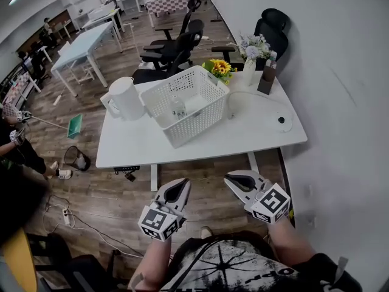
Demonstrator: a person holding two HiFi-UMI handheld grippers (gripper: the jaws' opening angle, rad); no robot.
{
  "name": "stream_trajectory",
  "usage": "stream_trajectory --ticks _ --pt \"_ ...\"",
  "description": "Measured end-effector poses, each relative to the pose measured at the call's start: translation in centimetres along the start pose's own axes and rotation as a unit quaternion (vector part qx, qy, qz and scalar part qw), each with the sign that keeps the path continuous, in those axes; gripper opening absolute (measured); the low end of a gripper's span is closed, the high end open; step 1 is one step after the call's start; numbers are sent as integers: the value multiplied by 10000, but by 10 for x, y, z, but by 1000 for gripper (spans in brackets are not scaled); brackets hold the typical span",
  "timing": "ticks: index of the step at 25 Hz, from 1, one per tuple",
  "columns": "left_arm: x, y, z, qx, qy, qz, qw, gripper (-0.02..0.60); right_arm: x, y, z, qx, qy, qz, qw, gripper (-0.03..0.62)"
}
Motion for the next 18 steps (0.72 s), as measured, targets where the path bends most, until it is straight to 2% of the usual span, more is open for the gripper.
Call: stream_trajectory --ticks 7,18 --pt "-37 0 -3 -76 195 -105 9997 11 4 37 2 -41 138 -109 9998 23" --pt "-72 15 -6 -87 35 -105 9999 11 31 63 4 -114 189 -171 9996 23"
Point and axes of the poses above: the fingertips, and each gripper's own axes: y forward along the fingers, x to its right, z out of its top, the point moved 1 cm from there along -y, backward along the fingers, and after that the axes turned 5 degrees about y, right-handed, at the moved point
